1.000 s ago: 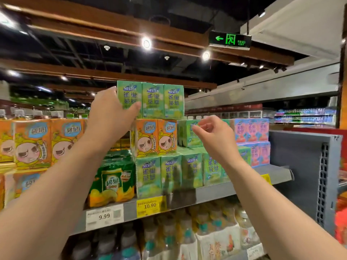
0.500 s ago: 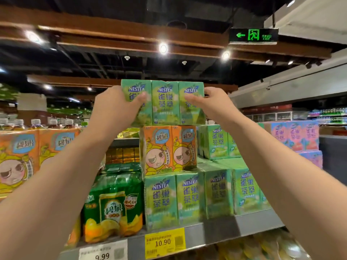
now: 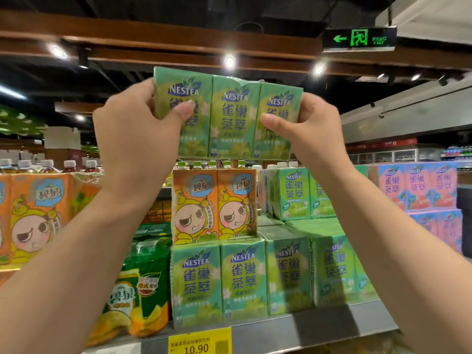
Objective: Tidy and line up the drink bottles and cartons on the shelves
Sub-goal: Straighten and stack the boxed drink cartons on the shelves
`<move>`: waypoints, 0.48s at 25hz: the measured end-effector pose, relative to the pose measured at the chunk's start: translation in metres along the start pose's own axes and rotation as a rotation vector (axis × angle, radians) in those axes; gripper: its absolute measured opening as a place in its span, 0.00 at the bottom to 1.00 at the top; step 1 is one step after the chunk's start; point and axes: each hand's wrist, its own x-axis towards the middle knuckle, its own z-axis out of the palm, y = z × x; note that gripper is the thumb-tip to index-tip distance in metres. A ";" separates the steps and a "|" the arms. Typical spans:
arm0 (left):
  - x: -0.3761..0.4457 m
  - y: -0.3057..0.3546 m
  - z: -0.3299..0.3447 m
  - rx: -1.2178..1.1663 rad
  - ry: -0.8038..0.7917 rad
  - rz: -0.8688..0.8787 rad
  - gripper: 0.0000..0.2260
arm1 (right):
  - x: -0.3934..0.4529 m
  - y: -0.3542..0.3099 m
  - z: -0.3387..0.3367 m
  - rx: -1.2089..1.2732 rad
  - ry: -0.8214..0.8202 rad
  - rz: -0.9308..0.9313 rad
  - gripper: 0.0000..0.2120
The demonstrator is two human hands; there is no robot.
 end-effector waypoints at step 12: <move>-0.032 0.084 0.091 -0.203 -0.005 -0.164 0.18 | -0.004 0.015 -0.145 -0.069 0.013 -0.030 0.17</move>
